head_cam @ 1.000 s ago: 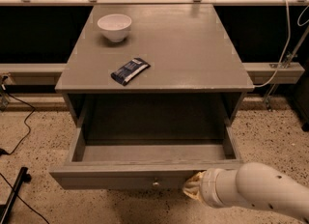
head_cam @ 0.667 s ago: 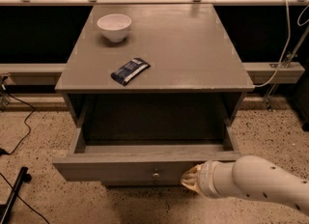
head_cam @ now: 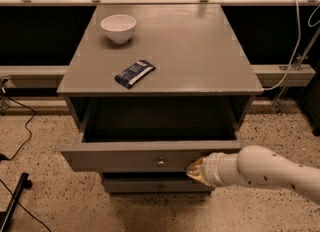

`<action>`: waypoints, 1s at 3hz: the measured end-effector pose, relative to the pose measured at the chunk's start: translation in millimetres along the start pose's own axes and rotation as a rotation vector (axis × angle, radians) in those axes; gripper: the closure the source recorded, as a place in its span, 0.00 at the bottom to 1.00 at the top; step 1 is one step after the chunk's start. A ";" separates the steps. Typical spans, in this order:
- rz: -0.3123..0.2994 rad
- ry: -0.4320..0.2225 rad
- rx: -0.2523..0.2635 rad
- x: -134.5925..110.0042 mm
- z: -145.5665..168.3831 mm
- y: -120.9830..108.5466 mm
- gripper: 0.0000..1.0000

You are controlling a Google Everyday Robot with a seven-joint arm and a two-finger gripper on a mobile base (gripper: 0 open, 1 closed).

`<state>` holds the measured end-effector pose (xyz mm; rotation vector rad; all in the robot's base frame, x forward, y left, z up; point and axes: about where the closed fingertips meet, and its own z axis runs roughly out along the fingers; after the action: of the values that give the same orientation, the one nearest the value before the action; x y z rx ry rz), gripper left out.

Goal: Close top drawer

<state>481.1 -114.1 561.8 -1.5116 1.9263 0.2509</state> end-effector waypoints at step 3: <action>0.001 -0.116 -0.061 -1.9 55.9 -64.9 1.00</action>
Offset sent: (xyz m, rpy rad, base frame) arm 0.0913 0.0089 -0.0294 0.0498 -0.0085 0.0418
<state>562.2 -103.3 536.3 -1.5017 1.8427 0.3933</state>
